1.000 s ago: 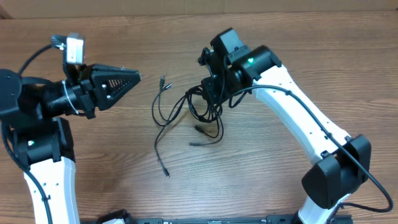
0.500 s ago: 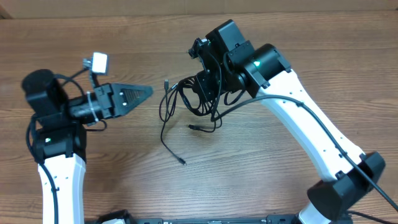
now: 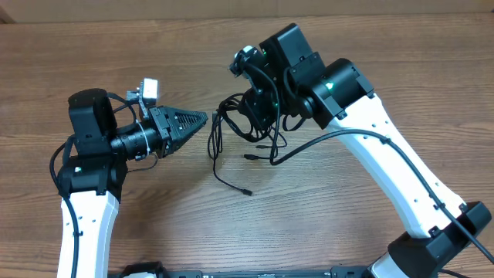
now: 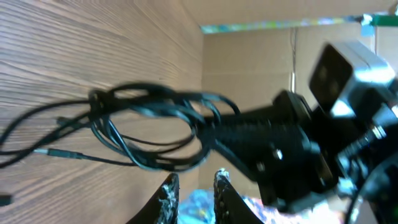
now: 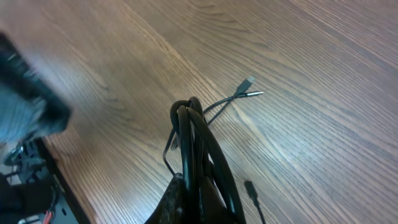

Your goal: Untangle cables

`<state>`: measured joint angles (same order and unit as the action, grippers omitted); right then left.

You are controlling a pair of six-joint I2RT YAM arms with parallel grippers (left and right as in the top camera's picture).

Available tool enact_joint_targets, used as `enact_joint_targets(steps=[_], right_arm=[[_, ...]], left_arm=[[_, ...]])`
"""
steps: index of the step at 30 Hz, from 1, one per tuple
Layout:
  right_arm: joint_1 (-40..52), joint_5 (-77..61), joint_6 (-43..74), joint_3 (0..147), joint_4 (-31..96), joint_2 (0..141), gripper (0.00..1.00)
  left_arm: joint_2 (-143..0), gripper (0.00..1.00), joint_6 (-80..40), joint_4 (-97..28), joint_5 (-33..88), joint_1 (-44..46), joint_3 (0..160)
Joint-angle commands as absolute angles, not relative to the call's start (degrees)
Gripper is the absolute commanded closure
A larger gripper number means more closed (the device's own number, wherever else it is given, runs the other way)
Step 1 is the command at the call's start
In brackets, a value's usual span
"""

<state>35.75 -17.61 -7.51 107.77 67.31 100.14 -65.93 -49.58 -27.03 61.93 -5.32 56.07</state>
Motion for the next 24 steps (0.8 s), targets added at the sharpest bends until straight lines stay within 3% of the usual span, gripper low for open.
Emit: enact_joint_targets(steps=[1, 6, 24], right_arm=[[37.4, -18.1, -11.3, 109.7, 67.0, 97.2, 0.96], [38.9, -17.6, -13.8, 109.7, 65.6, 96.1, 0.96], [38.9, -18.1, -13.6, 109.7, 66.0, 91.8, 0.96]], left_arm=[[-65.9, 0.80, -50.9, -28.3, 57.3, -5.1, 56.0], [-65.9, 0.81, -51.5, -33.6, 54.4, -5.1, 56.0], [-65.9, 0.78, -55.3, -33.5, 50.4, -5.1, 56.0]])
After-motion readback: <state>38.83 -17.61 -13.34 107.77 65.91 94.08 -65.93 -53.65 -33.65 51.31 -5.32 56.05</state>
